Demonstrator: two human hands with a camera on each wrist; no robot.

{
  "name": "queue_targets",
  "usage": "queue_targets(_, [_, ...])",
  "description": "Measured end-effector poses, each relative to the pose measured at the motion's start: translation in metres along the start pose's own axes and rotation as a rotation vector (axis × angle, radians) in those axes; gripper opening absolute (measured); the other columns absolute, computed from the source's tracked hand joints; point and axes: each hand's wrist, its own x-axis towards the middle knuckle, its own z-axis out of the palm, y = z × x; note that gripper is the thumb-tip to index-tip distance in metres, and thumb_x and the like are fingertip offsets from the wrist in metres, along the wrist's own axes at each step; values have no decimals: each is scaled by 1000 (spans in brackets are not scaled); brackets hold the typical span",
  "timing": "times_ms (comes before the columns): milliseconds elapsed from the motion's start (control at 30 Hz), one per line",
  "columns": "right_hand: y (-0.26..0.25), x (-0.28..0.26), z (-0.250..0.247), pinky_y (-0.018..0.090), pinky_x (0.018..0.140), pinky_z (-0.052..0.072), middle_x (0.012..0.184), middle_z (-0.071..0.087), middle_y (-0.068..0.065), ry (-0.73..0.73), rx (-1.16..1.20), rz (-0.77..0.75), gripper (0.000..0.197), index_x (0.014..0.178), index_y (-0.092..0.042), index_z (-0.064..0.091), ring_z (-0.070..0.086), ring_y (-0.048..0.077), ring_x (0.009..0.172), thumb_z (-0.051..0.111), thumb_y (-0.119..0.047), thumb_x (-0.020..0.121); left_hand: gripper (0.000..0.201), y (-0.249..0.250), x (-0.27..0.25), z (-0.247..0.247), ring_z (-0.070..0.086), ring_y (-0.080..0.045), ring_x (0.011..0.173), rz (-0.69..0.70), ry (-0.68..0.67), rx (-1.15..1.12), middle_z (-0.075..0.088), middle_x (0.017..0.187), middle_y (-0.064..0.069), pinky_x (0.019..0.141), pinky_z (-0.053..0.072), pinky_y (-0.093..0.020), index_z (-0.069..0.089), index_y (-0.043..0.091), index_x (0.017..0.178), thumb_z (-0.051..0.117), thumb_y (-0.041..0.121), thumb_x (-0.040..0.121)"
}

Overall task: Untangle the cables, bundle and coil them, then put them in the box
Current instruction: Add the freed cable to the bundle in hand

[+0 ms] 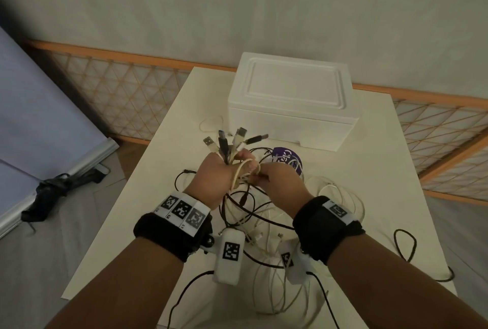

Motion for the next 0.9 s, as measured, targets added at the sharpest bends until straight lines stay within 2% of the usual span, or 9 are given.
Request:
queue_targets(133, [-19, 0, -21, 34, 69, 43, 75, 61, 6, 49, 26, -72, 19, 82, -3, 60, 55, 19, 71, 56, -19, 92, 9, -18, 1, -3, 47, -12, 55, -142, -90, 106, 57, 66, -1, 49, 34, -23, 68, 15, 83, 73, 8, 80])
queue_targets(233, [-25, -6, -23, 35, 71, 45, 83, 64, 7, 3, -74, -135, 18, 87, -4, 61, 59, 23, 80, 51, -17, 93, 10, -26, 7, 1, 44, -1, 40, -233, -22, 239, 52, 61, 2, 46, 35, -18, 64, 15, 82, 73, 11, 82])
queue_targets(333, [-22, -8, -30, 16, 63, 40, 72, 57, -15, 179, 57, -118, 12, 86, -14, 64, 54, 1, 69, 56, -20, 93, 17, -36, 11, -2, 53, 0, 53, -316, -41, 428, 58, 61, 9, 61, 38, -22, 68, 13, 82, 77, 28, 79])
queue_targets(433, [-21, -13, -36, 20, 67, 42, 75, 57, -12, 293, 103, -161, 10, 90, -12, 66, 54, 5, 71, 59, -19, 91, 24, -42, 11, -9, 50, -9, 56, -421, 16, 427, 57, 52, 13, 56, 39, -23, 69, 15, 82, 79, 36, 76])
queue_targets(500, [-18, -16, -35, 17, 67, 45, 76, 60, -10, 333, 185, -171, 8, 89, -11, 65, 58, 6, 71, 58, -16, 92, 33, -43, 15, -15, 54, -14, 65, -461, 20, 482, 61, 65, 7, 60, 41, -25, 70, 16, 86, 81, 43, 71])
queue_targets(567, [-15, -17, -31, 16, 65, 48, 71, 60, -11, 369, 272, -154, 8, 88, -10, 63, 60, 6, 68, 58, -16, 92, 35, -39, 15, -17, 61, -17, 74, -447, 18, 532, 67, 78, 0, 66, 46, -26, 72, 14, 88, 84, 40, 68])
queue_targets(667, [-16, -14, -23, 40, 68, 55, 67, 61, -13, 343, 335, -109, 10, 82, -16, 60, 62, 14, 68, 58, -17, 92, 39, -32, 14, -14, 68, -20, 90, -288, -61, 530, 73, 91, -7, 84, 53, -31, 73, 8, 91, 85, 31, 62])
queue_targets(733, [-17, -11, -21, 46, 69, 55, 70, 65, -12, 305, 402, -93, 13, 79, -19, 60, 63, 19, 69, 60, -14, 91, 28, -23, 8, -7, 67, -15, 87, -172, -123, 461, 73, 91, -6, 81, 51, -23, 73, 6, 93, 82, 19, 70])
queue_targets(900, [-20, -11, -21, 30, 61, 56, 65, 62, -4, 358, 599, -18, 14, 77, -18, 59, 62, 11, 57, 62, -21, 91, 5, -14, 3, -6, 66, -15, 76, -63, -97, 405, 71, 79, -8, 81, 51, -38, 71, 8, 80, 75, 9, 79])
